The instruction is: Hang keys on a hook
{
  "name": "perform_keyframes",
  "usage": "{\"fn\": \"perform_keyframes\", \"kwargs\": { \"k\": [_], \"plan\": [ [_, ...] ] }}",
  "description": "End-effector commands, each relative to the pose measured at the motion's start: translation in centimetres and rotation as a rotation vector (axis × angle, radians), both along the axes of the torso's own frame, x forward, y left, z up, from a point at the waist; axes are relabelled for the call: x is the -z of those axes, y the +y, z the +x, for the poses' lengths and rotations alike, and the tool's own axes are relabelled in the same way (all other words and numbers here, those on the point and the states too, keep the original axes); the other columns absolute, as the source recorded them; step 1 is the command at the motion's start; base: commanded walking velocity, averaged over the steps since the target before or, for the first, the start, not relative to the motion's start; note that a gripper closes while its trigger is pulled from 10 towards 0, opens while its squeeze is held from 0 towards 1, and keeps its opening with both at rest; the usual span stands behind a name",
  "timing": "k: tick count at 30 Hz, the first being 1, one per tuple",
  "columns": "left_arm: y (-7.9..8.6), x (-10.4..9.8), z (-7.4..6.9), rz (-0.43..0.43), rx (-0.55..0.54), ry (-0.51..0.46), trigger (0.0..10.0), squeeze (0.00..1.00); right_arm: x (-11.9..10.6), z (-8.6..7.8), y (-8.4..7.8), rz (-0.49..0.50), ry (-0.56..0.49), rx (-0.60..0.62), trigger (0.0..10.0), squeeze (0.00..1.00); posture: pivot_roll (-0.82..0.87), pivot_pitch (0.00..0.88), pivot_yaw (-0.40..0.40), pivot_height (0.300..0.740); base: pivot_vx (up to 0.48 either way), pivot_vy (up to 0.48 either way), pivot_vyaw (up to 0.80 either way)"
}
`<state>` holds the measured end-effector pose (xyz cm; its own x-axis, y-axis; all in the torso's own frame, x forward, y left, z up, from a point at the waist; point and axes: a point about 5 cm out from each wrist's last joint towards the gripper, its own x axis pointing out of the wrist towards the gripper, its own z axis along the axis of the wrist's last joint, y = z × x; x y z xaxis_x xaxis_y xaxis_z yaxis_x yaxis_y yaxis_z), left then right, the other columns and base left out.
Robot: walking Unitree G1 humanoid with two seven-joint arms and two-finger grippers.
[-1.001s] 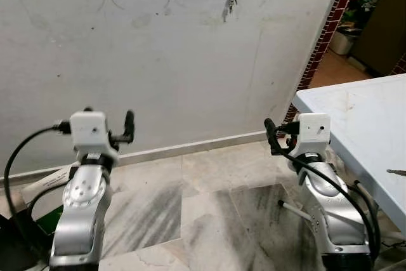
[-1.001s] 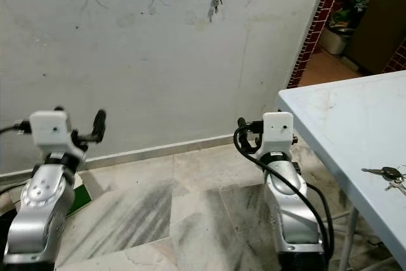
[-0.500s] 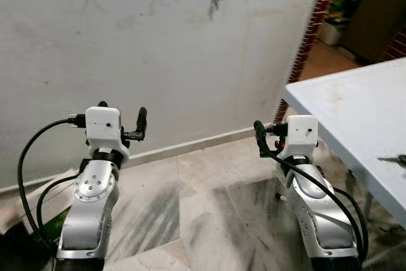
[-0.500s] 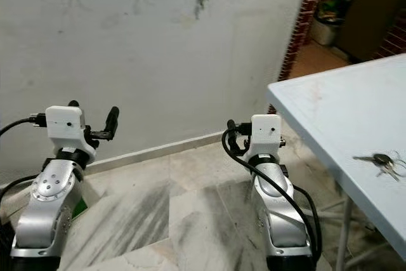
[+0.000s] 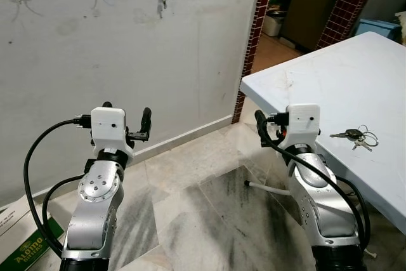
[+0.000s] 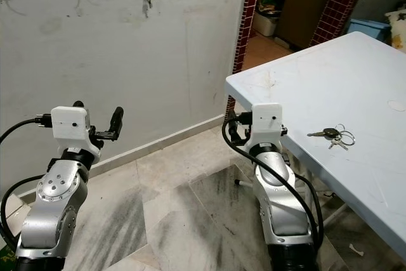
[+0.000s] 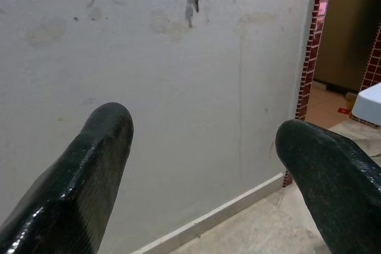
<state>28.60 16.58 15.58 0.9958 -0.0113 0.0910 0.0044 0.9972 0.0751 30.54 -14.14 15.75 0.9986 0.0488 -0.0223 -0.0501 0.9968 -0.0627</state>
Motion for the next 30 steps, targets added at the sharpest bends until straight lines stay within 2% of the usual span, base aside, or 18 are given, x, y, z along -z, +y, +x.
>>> {"fn": "perform_keyframes", "kwargs": {
  "k": [1,7,13,18,30],
  "plan": [
    [-0.1,-0.2,0.0,0.001,-0.001,-0.012,10.0,0.0,0.0,0.2,0.2,-0.009,0.013,-0.021,10.0,0.0,0.03,0.014,-0.035,0.74,0.0,0.0,-0.79],
    [-0.5,0.1,0.0,-0.006,0.028,-0.004,10.0,0.0,-0.6,0.1,0.6,0.0,-0.011,-0.044,10.0,0.0,0.02,0.013,-0.039,0.74,0.0,0.0,-0.75],
    [-0.8,-0.4,0.4,-0.005,0.056,-0.017,10.0,0.0,-1.0,0.3,0.9,-0.015,-0.028,-0.065,10.0,0.0,0.02,0.01,-0.037,0.74,0.0,-0.041,0.0],
    [-0.5,-0.3,0.5,-0.002,0.054,-0.015,10.0,0.0,-0.9,0.3,1.0,-0.019,-0.026,-0.068,10.0,0.0,0.02,0.008,-0.036,0.74,0.0,-0.29,0.0],
    [-0.5,0.0,0.2,0.0,0.046,-0.006,10.0,0.0,-1.0,0.6,1.4,-0.008,-0.032,-0.078,10.0,0.0,0.03,0.003,-0.029,0.74,0.0,-0.463,0.0]
  ]
}}
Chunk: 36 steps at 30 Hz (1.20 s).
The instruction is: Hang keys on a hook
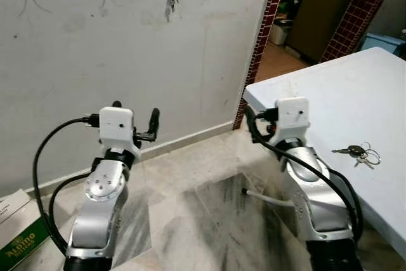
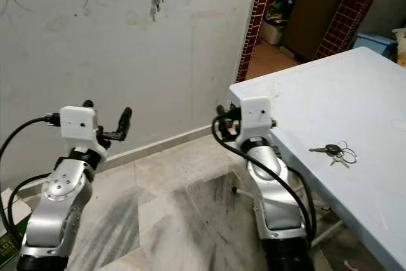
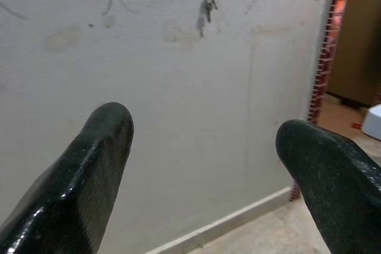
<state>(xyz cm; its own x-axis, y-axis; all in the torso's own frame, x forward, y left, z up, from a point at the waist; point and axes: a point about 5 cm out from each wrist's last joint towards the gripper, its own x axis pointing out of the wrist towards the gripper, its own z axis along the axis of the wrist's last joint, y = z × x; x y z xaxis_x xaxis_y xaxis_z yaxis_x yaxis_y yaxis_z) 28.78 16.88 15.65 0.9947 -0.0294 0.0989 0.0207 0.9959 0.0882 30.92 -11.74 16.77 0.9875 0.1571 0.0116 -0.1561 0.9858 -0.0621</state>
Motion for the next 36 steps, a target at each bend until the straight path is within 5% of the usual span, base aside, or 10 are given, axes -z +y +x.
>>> {"fn": "perform_keyframes", "kwargs": {
  "k": [1,13,36],
  "plan": [
    [-0.8,0.1,0.0,-0.013,0.029,0.003,10.0,0.0,0.0,0.3,-1.1,-0.013,0.001,0.037,10.0,0.0,0.03,0.003,-0.03,0.74,0.0,-0.472,0.0],
    [-0.9,0.2,0.2,-0.019,0.03,0.005,10.0,0.0,-0.3,0.8,-1.2,-0.018,-0.007,0.04,10.0,0.0,0.03,0.0,-0.033,0.74,0.0,-0.479,0.0],
    [-0.4,0.1,0.3,-0.011,0.056,0.029,10.0,0.0,0.4,1.3,-1.4,0.044,0.016,0.105,10.0,0.0,0.07,0.01,0.028,0.74,0.0,0.0,0.0]
  ]
}}
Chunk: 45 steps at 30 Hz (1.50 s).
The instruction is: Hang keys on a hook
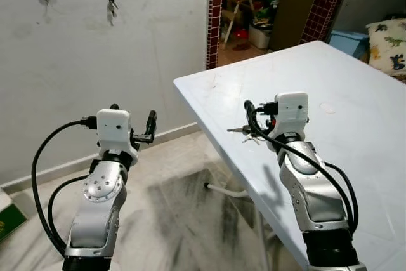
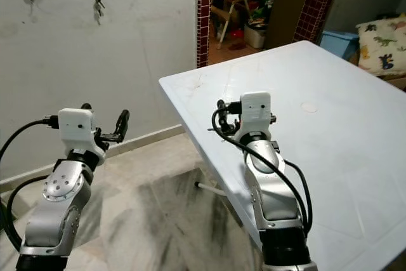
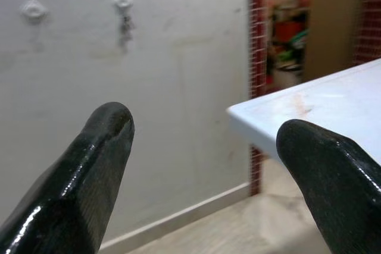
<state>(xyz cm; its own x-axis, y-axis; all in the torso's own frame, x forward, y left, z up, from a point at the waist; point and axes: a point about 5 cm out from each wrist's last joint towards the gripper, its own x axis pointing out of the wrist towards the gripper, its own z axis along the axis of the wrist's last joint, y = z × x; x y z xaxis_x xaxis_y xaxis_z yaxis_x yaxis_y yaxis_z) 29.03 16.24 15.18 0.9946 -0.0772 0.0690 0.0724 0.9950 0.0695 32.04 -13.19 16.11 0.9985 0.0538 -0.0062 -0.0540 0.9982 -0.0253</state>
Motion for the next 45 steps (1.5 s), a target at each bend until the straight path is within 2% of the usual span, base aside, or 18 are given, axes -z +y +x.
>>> {"fn": "perform_keyframes", "kwargs": {
  "k": [1,6,13,17,21,28,36,45],
  "plan": [
    [0.5,-0.4,0.1,0.006,0.003,0.0,10.0,0.0,-0.1,0.1,0.1,0.013,-0.003,0.005,10.0,0.0,0.07,0.013,0.034,0.74,0.0,0.0,0.0],
    [0.8,-0.2,0.1,-0.001,-0.01,0.018,10.0,0.0,0.3,-0.2,0.1,0.021,0.009,0.013,10.0,0.0,0.07,0.018,0.036,0.74,0.0,0.0,0.0],
    [0.5,0.0,-0.1,-0.011,-0.011,0.024,10.0,0.0,0.5,-0.1,-0.2,0.021,0.018,0.02,10.0,0.0,0.06,0.022,0.025,0.74,0.0,0.0,0.0],
    [0.3,0.8,-0.3,-0.003,-0.005,0.06,10.0,0.0,0.5,0.0,-0.1,0.022,0.027,0.019,10.0,0.0,0.06,0.025,0.011,0.74,0.0,0.0,0.0],
    [-0.1,2.2,-0.5,0.005,0.075,0.12,10.0,0.0,1.4,0.1,-0.4,0.005,0.091,0.055,10.0,0.0,0.06,0.03,-0.002,0.74,0.0,0.0,-0.4],
    [-0.9,3.0,-0.8,-0.026,0.176,0.172,10.0,0.0,1.9,0.3,-0.9,-0.001,0.122,0.089,10.0,0.0,0.05,0.037,-0.008,0.74,0.0,0.0,0.0],
    [-1.5,2.8,-0.4,-0.028,0.231,0.172,10.0,0.0,2.9,-0.1,-0.8,0.0,0.194,0.078,10.0,0.0,0.04,0.047,-0.008,0.74,0.0,0.0,-0.8],
    [-1.2,2.3,0.3,-0.019,0.194,0.148,10.0,0.0,3.6,0.0,-0.4,0.011,0.24,0.061,10.0,0.0,0.05,0.043,-0.01,0.74,0.0,0.0,-0.8]
  ]
}}
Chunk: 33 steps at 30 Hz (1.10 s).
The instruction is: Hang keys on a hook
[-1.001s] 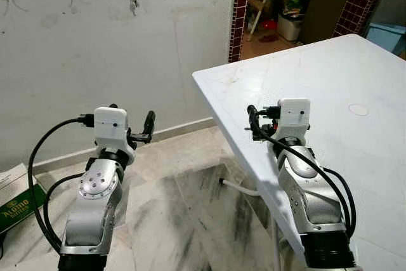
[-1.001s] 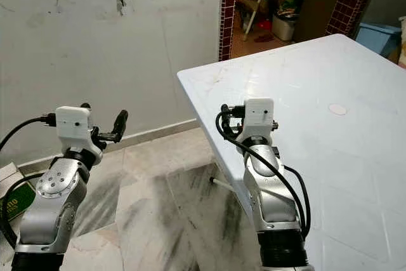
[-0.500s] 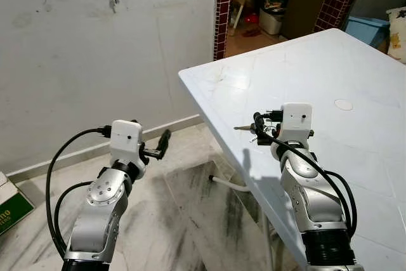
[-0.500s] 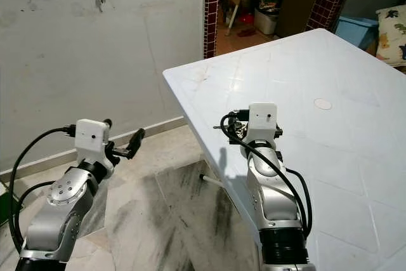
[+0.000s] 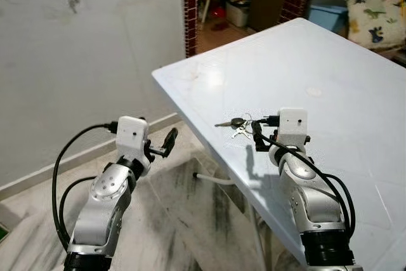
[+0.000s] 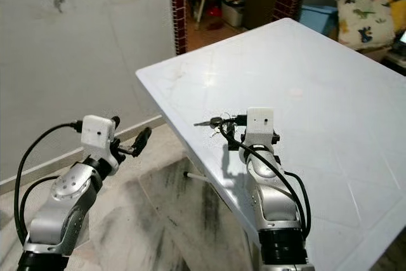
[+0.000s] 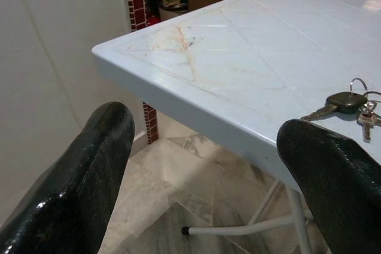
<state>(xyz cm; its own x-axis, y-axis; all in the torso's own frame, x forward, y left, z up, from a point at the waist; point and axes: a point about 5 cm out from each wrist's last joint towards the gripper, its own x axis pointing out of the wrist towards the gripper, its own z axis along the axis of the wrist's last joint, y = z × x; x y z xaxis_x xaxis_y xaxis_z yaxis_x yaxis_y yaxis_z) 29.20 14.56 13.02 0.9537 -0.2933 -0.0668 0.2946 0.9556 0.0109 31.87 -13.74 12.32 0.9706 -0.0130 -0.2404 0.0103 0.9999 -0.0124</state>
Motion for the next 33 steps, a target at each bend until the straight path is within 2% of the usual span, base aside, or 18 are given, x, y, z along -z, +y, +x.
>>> {"fn": "perform_keyframes", "kwargs": {
  "k": [1,5,7,13,16,24,33],
  "plan": [
    [0.5,0.1,0.2,0.02,-0.029,0.001,10.0,0.0,-0.2,0.2,0.3,0.005,0.005,-0.011,10.0,0.0,0.05,0.043,-0.01,0.74,0.0,0.0,-0.8],
    [0.8,0.1,0.4,0.017,-0.059,-0.009,10.0,0.0,-0.1,0.3,0.8,0.012,0.007,-0.043,10.0,0.0,0.05,0.04,-0.011,0.74,0.0,0.0,-0.2],
    [0.9,0.0,0.5,0.045,-0.077,-0.028,10.0,0.0,0.0,0.3,0.9,0.017,0.01,-0.044,10.0,0.0,0.05,0.04,-0.011,0.74,0.0,0.0,0.0],
    [0.9,0.7,0.5,0.042,-0.059,0.019,10.0,0.0,0.1,0.6,1.7,0.016,0.018,-0.083,10.0,0.0,0.05,0.035,-0.01,0.74,0.0,0.0,0.0],
    [-0.3,1.8,0.1,0.051,0.042,0.09,10.0,0.0,0.1,1.3,2.2,-0.038,0.006,-0.077,10.0,0.0,0.06,0.035,-0.011,0.74,0.0,0.0,0.0],
    [-2.0,1.6,-0.5,0.041,0.159,0.094,10.0,0.0,1.3,2.1,1.9,-0.123,0.047,-0.004,10.0,0.0,0.07,0.04,-0.011,0.74,0.0,0.0,0.0],
    [-2.6,1.3,-0.7,0.038,0.231,0.102,10.0,0.0,1.4,3.0,1.1,-0.133,0.051,0.051,10.0,0.0,0.07,0.045,-0.003,0.74,0.0,0.0,0.0]
  ]
}}
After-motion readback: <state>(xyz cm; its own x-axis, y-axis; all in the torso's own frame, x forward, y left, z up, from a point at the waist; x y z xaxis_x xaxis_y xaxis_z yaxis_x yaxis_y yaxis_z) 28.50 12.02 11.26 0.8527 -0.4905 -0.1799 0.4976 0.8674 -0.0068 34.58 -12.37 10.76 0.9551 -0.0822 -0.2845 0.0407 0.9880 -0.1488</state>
